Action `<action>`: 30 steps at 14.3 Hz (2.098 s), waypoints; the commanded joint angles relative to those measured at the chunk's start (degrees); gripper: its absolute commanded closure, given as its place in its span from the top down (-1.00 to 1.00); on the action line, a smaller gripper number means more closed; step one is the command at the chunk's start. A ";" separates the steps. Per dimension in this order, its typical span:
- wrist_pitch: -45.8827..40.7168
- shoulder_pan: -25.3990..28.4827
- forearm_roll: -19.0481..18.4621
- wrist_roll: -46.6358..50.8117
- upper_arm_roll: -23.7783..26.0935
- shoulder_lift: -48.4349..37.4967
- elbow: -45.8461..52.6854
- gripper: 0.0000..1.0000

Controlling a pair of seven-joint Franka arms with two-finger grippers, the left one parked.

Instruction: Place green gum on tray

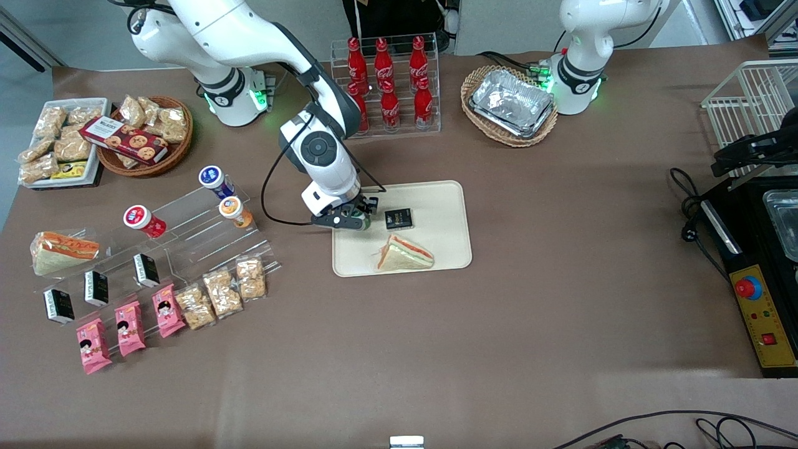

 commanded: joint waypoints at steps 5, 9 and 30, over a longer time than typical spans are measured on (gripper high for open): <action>2.12 0.06 -0.40 0.40 -0.17 1.98 0.81 -0.55; 2.12 -0.12 -0.31 0.92 -0.17 2.33 0.90 0.95; -34.23 -19.17 0.39 -24.97 -1.49 -15.67 11.96 0.98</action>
